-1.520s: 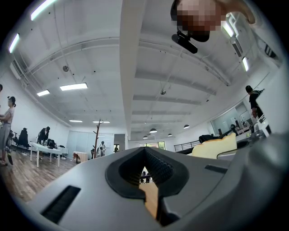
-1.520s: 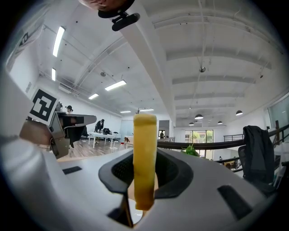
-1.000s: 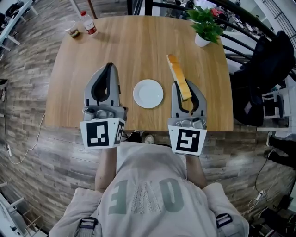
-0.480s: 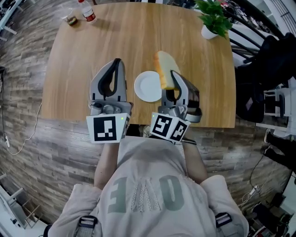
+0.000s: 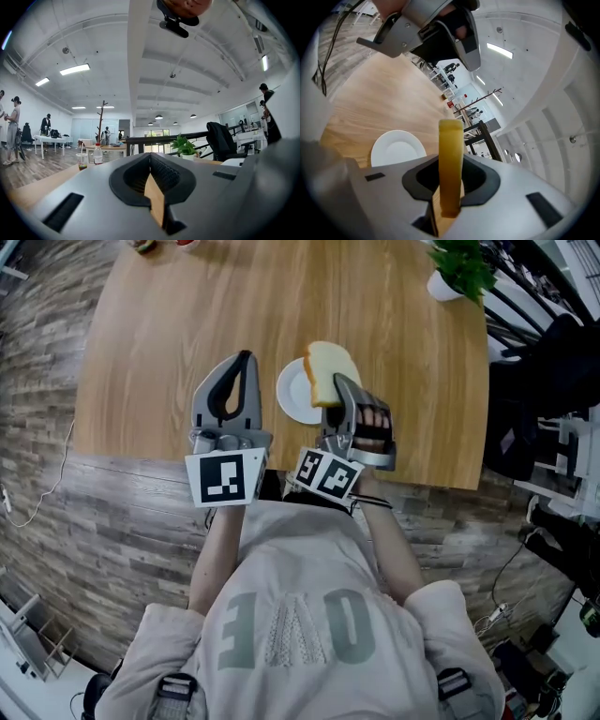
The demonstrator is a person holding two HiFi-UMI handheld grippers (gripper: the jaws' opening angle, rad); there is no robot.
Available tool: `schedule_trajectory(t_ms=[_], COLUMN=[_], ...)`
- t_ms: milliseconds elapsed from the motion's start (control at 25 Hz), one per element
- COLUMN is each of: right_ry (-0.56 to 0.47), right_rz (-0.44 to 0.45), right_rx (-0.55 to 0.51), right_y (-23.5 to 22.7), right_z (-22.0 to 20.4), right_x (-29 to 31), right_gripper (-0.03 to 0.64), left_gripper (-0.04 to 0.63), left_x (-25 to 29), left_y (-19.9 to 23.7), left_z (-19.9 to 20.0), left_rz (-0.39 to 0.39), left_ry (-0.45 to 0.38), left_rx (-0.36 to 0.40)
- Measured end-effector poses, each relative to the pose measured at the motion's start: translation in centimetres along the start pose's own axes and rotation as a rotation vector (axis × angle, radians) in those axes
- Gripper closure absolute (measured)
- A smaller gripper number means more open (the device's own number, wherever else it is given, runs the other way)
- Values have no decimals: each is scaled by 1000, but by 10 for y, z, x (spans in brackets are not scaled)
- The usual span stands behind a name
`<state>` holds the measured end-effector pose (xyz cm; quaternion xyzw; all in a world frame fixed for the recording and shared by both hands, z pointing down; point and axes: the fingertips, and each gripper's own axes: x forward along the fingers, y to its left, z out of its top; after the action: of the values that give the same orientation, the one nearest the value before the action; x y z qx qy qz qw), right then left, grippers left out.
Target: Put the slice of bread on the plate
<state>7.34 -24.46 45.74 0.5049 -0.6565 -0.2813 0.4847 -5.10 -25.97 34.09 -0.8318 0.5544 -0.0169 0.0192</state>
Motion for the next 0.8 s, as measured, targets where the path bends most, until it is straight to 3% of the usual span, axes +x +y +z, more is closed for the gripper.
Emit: schedule_trajectory(t_ms=[320, 800], right_ry=[47, 96], right_rz=[65, 130], right_rx=[-90, -165], right_y=[35, 68], right_z=[-13, -24], right_x=[23, 37], right_gripper=[523, 523], left_gripper=[588, 588], left_x=[3, 10], left_y=[7, 9], left_z=[-28, -47], left_rz=[2, -1], left_ry=[65, 92], left_rx=[-13, -29])
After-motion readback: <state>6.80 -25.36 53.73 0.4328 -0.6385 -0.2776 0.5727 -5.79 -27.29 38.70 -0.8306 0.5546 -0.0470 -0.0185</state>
